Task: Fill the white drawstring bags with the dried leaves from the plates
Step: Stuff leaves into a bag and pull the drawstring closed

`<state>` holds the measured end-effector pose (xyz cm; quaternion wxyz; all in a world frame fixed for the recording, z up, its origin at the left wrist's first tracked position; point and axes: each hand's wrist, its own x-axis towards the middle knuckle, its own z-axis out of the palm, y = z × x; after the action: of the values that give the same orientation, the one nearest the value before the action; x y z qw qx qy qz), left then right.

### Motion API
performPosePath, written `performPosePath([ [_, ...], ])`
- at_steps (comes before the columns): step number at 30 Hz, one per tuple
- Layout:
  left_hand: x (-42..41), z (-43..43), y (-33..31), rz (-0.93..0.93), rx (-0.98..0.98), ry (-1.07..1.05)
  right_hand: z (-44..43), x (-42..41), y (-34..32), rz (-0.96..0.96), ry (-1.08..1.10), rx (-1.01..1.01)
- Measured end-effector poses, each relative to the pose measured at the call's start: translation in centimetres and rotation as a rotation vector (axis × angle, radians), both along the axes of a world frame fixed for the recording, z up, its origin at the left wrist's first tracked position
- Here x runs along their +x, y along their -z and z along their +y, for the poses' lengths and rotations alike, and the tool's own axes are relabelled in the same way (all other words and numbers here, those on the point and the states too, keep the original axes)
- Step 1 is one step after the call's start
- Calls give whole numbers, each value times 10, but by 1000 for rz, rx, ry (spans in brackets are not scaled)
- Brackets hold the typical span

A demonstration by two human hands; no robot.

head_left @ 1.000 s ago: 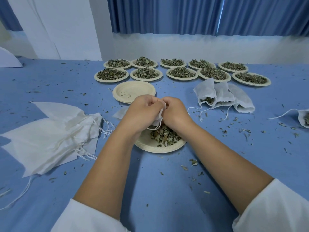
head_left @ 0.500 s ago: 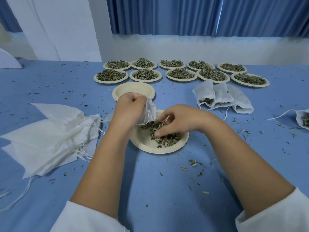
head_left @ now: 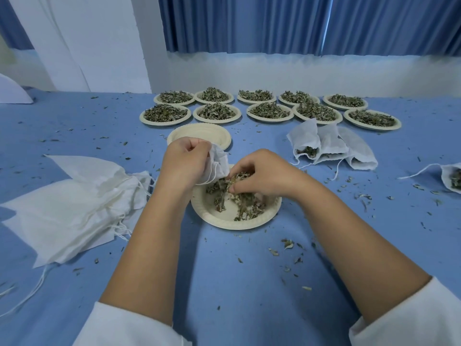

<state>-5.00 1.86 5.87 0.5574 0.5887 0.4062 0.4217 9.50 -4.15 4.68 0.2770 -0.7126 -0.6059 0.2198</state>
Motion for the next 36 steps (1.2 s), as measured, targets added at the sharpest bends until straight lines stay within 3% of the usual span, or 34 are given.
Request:
performPosePath([
  [10,-1,8,6,111,88,-61,-8,24,-19,583,82,52],
  [16,5,3,7,148,122,15,-2,16,-15,732,69,-8],
  [24,8,1,9,163,190,50,1,11,-7,604,108,-94],
  [28,11,-1,11,202,197,110,3,10,-2,450,179,-45],
  [32,15,-1,17,269,193,191,6,6,4,419,235,30],
  [36,16,2,19,269,204,144,8,3,6,383,325,117],
])
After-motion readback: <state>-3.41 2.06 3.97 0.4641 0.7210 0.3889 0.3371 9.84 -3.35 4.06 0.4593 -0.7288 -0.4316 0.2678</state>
